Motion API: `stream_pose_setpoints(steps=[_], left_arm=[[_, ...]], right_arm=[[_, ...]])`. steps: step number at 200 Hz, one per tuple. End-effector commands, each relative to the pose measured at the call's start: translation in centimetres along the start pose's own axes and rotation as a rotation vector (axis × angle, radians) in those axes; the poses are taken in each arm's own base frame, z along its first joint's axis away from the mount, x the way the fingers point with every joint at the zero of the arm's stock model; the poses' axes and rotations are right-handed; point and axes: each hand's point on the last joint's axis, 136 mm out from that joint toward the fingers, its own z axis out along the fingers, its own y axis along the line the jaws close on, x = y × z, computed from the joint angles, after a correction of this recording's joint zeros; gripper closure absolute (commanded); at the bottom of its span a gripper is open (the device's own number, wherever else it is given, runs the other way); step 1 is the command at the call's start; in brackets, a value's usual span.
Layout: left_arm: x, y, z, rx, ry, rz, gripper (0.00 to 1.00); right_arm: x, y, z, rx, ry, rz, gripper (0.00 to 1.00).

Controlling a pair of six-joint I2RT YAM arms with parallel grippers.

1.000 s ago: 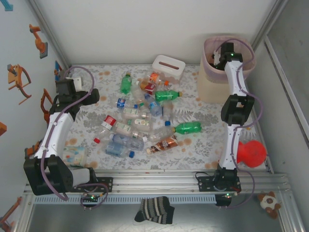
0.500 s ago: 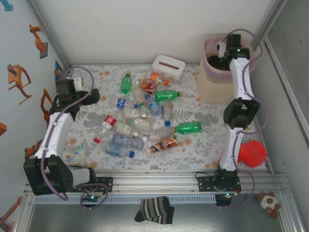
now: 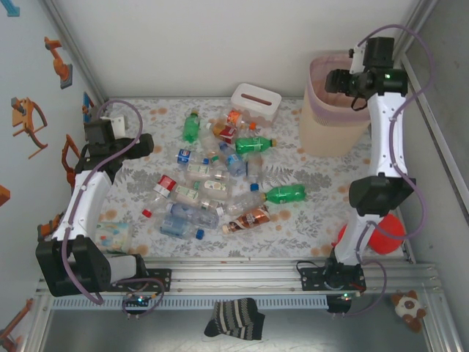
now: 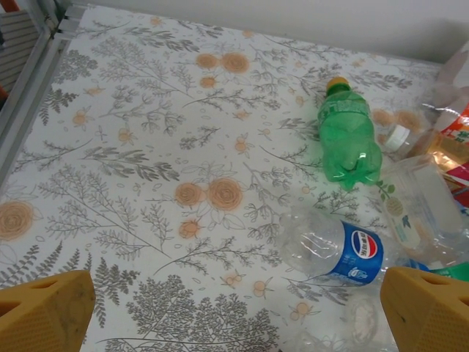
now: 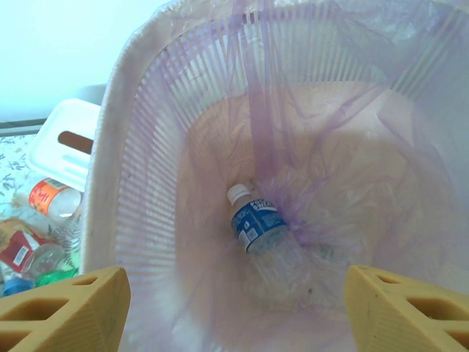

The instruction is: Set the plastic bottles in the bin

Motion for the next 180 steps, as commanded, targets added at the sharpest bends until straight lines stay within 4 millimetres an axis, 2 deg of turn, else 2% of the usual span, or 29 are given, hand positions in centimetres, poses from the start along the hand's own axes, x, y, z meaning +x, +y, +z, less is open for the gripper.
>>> stream_pose_setpoints(steps=[1,30,60,80,113,141,159,180], left_arm=[[-0.9,-1.2,-0.7,0.071,-0.045,-0.022,0.00],[-1.2,-2.5,-0.9,0.147,-0.055,-0.030,0.00],[-1.7,-3.9,-1.6,0.220,-0.092,-0.025,0.00],[-1.9,-4.2,-1.9,0.230,-0.113,-0.020,0.00],[-2.0,-4.0,-2.0,0.218,-0.118,-0.021,0.00],[-2.0,-4.0,-2.0,0.215,-0.118,-0.029,0.00],[-1.9,-3.8,-1.9,0.212,-0.113,-0.037,0.00],[-1.8,-3.8,-1.5,0.215,-0.094,-0.046,0.00]], right_arm=[[1.0,0.8,-2.8,-0.013,0.002,0.026,0.25],[3.7,2.3,-4.7,-0.035,0.042,0.033,0.26],[7.7,3.6,-5.9,-0.001,0.101,0.080,0.27],[10.8,5.9,-6.7,-0.032,0.154,0.029,0.27],[16.6,8.8,-6.7,-0.139,0.278,-0.247,0.26],[21.4,11.0,-6.6,-0.281,0.342,-0.608,0.25],[24.5,11.3,-6.6,-0.353,0.410,-0.833,0.23],[26.8,11.1,-6.2,-0.407,0.471,-1.024,0.21]])
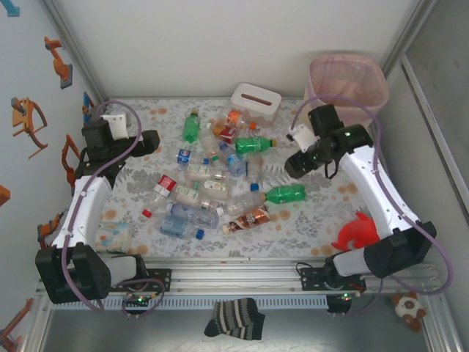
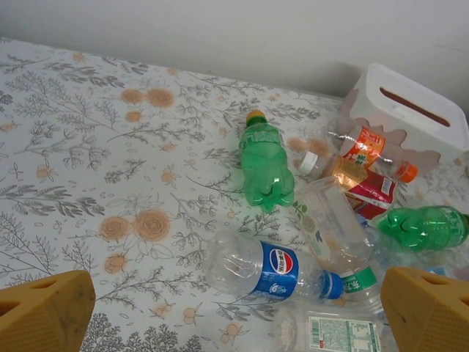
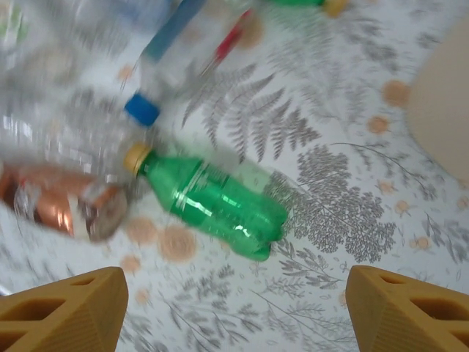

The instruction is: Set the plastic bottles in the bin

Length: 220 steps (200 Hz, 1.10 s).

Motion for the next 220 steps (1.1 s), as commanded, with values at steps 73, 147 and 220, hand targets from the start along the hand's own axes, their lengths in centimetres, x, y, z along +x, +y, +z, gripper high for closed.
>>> stream_pose_setpoints(steps=[73,147,220], left_arm=[[-0.7,-0.5,-0.8,0.014,-0.037,-0.004,0.00],[-0.6,-0.4,-0.7,0.013,-0.026,-0.008,0.00],[-0.3,0.0,-0.6,-0.008,-0.011,-0.008,0.00]], right_arm=[[2.6,3.0,7.7,-0.166,0.126,-0.610,0.21],[2.7,2.3,14.0,-0.172,0.162,-0.610,0.10],[3.9,3.7,17.3,-0.293,0.196,-0.591,0.11]])
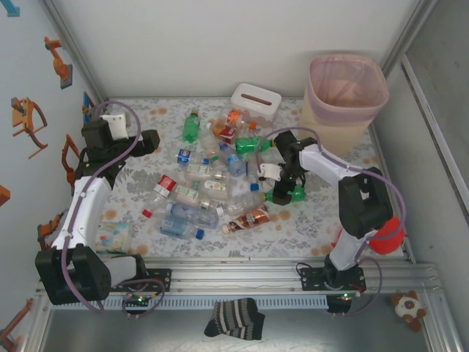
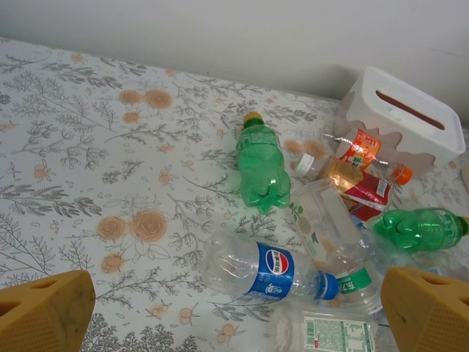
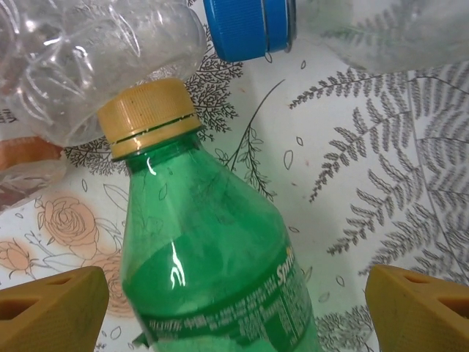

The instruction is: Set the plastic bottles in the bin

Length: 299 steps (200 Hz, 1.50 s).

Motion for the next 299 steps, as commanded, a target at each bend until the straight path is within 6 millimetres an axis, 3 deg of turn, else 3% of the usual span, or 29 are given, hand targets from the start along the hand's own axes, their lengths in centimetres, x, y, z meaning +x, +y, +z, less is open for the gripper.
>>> stream_pose_setpoints(steps=[1,47,84,227,299], left_arm=[[-0.2,0.1,-0.4,-0.012,-0.006,0.000,0.00],[-0.1,0.1,-0.4,-0.015,-0.003,-0.001,0.00],[0.0,0.1,-0.3,-0.011,0.000,-0.008,0.00],[0.2,0.1,0.3,0.003,0.010,-0.030,0.00],[0.0,-0.1,0.1,0.011,-0.004,-0.022,0.01]], right_arm=[[-0.2,0.2,0.9,-0.020,-0.006,-0.018,0.11],[1.9,0.3,3.1,-0.022,0.078,0.003,0.12],[2.5,0.9,3.7,-0.030,0.087,0.028,0.16],[2.5,0.6,2.4,-0.011,0.058,0.156,0.38],[1.5,-1.2,-0.4,0.051,-0.026,0.298,0.41]])
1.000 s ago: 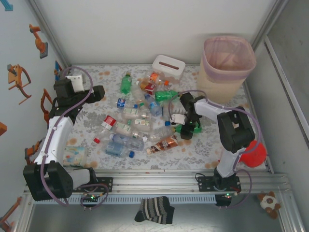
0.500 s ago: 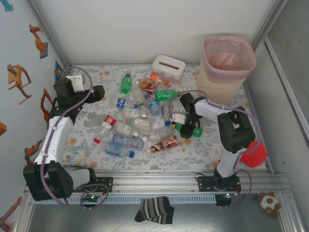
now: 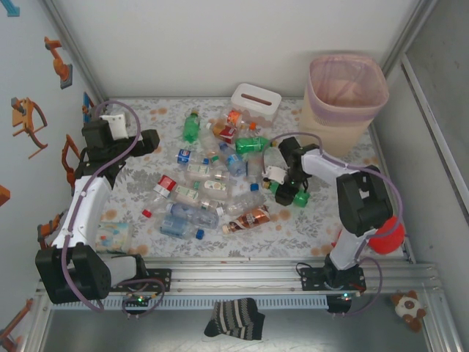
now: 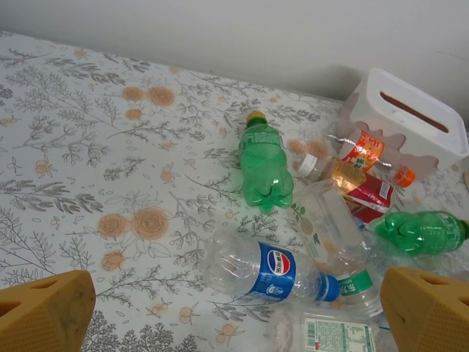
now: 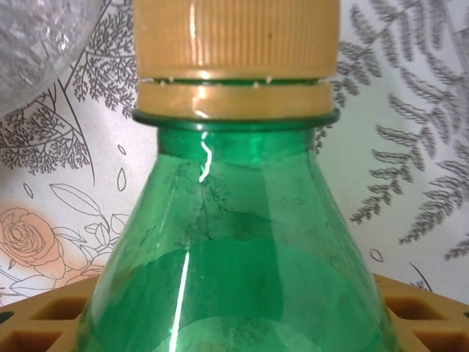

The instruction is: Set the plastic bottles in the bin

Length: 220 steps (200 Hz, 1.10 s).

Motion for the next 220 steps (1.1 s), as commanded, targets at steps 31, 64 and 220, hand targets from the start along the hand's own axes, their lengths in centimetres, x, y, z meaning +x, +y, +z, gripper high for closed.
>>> stream_pose_setpoints(steps=[31,64,220], left_arm=[[-0.1,-0.3,0.0,0.022,-0.008,-0.006,0.01],[-0.1,-0.4,-0.1,0.023,-0.009,-0.001,0.01],[0.3,-0.1,0.6,0.021,0.005,-0.007,0.01]], right_arm=[[-2.3,-2.4,-4.7,0.094,-0.106,0.177,0.42],[-4.0,-4.5,-9.0,0.186,-0.195,0.304,0.43],[-8.3,-13.0,-33.8,0.547,-0.751,0.680,0.43]])
